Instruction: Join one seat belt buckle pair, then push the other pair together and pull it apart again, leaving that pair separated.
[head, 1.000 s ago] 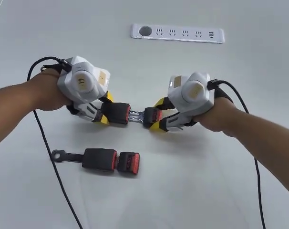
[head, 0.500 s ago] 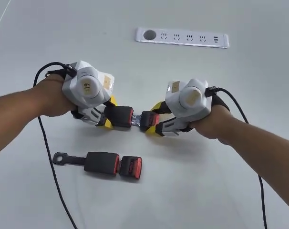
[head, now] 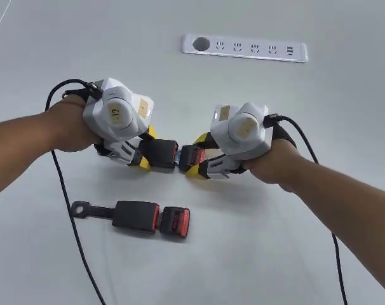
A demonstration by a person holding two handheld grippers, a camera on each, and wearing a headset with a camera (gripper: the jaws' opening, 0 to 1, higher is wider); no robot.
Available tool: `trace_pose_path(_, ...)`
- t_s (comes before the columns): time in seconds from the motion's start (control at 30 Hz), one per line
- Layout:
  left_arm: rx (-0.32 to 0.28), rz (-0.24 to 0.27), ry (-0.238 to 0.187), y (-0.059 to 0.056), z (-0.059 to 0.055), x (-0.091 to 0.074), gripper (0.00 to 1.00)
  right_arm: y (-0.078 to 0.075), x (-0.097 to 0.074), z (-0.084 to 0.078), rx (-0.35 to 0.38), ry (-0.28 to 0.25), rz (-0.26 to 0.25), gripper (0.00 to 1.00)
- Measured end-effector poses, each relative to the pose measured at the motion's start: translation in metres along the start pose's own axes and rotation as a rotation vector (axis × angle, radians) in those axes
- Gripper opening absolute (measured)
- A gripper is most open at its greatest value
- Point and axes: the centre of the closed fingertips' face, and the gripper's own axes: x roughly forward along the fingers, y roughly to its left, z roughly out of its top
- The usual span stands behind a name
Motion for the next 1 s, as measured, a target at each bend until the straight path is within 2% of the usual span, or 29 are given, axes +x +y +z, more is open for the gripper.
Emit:
trace_pose_path(0.2, 0.007, -0.002, 0.014, -0.0007, 0.0004, 0.0013, 0.32, 0.0004, 0.0018, -0.0006, -0.035, 0.034, -0.011, 0.33)
trace_pose_path(0.47, 0.028, -0.007, 0.025, -0.0020, 0.0012, 0.0022, 0.32, -0.0005, 0.0021, -0.0012, -0.038, 0.049, -0.009, 0.33)
trace_pose_path(0.7, 0.020, -0.011, 0.008, -0.0028, 0.0018, 0.0013, 0.33, -0.0006, 0.0032, -0.0013, -0.041, 0.060, -0.008, 0.34)
trace_pose_path(1.0, 0.024, -0.010, 0.012, -0.0033, 0.0014, 0.0007, 0.33, -0.0017, 0.0039, -0.0017, -0.035, 0.070, -0.012, 0.34)
